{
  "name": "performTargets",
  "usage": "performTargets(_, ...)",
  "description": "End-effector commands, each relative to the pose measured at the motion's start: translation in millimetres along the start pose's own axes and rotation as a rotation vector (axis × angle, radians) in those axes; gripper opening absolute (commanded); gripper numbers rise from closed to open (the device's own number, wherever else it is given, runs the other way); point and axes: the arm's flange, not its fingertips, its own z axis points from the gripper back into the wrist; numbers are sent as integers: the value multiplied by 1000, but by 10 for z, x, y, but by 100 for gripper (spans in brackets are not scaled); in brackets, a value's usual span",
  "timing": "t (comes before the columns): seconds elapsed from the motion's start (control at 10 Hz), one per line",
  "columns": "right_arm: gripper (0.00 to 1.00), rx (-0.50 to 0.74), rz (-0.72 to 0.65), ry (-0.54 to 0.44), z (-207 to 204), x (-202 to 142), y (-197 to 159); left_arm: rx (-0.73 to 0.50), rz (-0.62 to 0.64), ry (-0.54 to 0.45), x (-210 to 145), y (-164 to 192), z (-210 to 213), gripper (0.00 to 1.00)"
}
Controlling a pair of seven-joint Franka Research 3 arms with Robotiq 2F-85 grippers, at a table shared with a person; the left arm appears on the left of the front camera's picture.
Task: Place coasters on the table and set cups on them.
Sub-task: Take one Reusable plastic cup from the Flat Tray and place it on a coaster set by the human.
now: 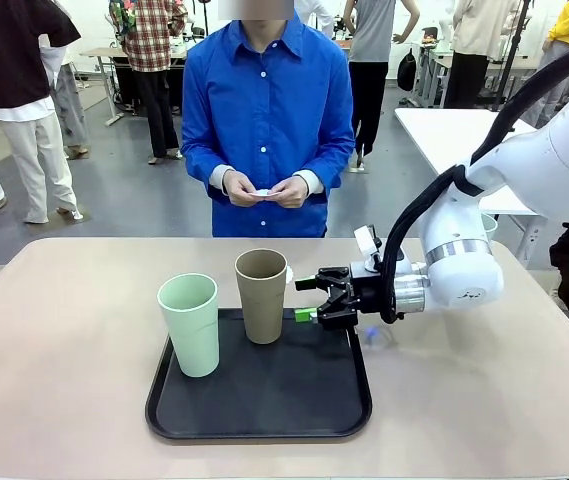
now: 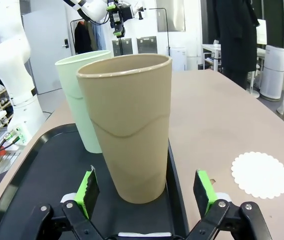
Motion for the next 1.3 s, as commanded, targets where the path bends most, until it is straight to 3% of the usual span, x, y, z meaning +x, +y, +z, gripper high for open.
performTargets(0.0, 100, -9, -10, -48, -108, -45, -122, -6, -6, -5, -4, -21, 5, 100)
performTargets(1.2, 100, 114, -15, 27, -566, -67, -74, -6, -6, -5, -4, -21, 5, 100)
